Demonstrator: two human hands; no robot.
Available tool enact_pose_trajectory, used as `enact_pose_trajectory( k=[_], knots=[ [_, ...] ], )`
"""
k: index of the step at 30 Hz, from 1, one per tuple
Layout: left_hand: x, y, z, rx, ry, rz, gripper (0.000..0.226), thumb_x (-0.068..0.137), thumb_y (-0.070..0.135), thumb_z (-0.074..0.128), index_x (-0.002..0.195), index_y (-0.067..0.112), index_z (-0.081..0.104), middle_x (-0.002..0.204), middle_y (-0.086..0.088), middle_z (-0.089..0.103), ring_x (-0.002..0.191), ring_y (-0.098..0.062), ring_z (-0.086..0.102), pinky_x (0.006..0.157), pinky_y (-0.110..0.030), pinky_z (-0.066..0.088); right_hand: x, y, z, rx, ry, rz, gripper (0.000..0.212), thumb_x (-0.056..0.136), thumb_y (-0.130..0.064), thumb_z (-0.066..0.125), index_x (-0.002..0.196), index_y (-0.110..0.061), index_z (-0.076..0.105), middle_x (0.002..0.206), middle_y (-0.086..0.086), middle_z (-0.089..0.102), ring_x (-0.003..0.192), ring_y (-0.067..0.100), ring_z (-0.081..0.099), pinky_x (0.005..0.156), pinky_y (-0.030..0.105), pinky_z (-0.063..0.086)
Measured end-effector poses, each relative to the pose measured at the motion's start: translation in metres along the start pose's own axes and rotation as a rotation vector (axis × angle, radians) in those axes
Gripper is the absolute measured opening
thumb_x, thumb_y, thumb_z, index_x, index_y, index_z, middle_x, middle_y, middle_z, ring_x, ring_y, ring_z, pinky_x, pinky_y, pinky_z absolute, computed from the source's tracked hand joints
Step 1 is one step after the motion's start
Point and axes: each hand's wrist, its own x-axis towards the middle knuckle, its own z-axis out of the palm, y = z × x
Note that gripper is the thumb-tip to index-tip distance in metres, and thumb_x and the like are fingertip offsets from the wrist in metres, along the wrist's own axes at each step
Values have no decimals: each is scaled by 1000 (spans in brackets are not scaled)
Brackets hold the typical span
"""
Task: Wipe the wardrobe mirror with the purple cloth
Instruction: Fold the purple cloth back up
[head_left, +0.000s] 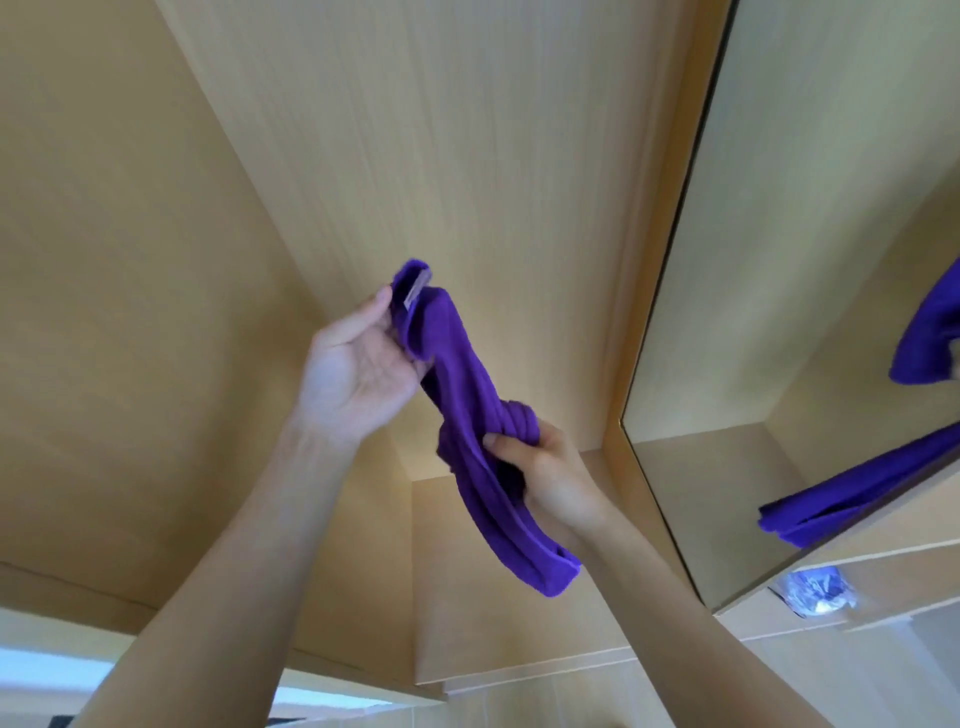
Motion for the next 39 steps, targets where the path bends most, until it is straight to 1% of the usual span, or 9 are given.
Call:
enact_pose_trajectory(
  k=[4,10,16,23,26,29,32,35,39],
  knots=[
    [-16,-74,-18,305,255,-209,45,88,59,64,113,22,70,104,4,76,99,-16,68,92,-32,49,1,2,-8,159,114,26,31,92,-11,64,117,8,61,116,36,65,112,52,63,104,66,46],
    [-48,-161,-34,572,130,-466,36,98,56,59,107,27,78,108,4,80,94,-10,76,87,-34,52,-6,20,-23,95,272,126,24,102,-9,53,111,11,63,114,39,64,111,54,63,98,63,51],
    [-43,-158,-40,680,162,-335,27,106,33,54,119,17,72,99,4,80,86,-11,75,67,-22,54,-7,21,-36,99,279,147,27,107,-14,47,117,2,66,113,27,71,108,42,69,99,56,53],
    [-35,-130,-64,790,390,-197,22,108,17,51,112,30,68,118,2,73,115,-19,67,109,-39,48,-15,22,-90,-27,488,178,24,99,-12,62,106,9,70,112,30,70,101,33,69,95,48,54],
    [-22,-106,-63,814,358,-220,33,106,9,50,105,39,62,109,6,72,105,-18,67,98,-34,51,-20,29,-106,-23,557,169,25,93,-12,70,98,12,70,95,25,70,90,31,65,83,41,50],
    [-12,-85,-65,1018,223,-279,34,99,1,55,123,25,62,116,-3,73,111,-25,69,102,-37,53,-21,30,-120,-12,610,182,28,91,-16,72,97,12,69,91,19,69,87,28,65,79,40,49],
    [-5,-70,-63,1392,168,-269,44,102,6,53,144,13,48,118,4,65,108,-20,64,93,-17,47,-19,31,-126,32,658,197,25,92,-18,71,97,6,71,93,14,69,86,26,64,72,37,52],
    [1,-58,-61,1680,194,-197,50,105,14,50,152,17,33,106,-1,54,98,-24,55,85,-27,38,-17,34,-122,196,633,250,23,93,-22,71,99,1,71,92,15,73,83,29,70,67,37,57],
    [12,-50,-54,1634,321,-14,35,107,18,48,141,18,40,80,6,47,71,-15,52,61,-31,38,-18,46,-116,273,534,404,16,95,-7,57,107,2,64,104,22,69,89,35,69,75,40,55]
  ],
)
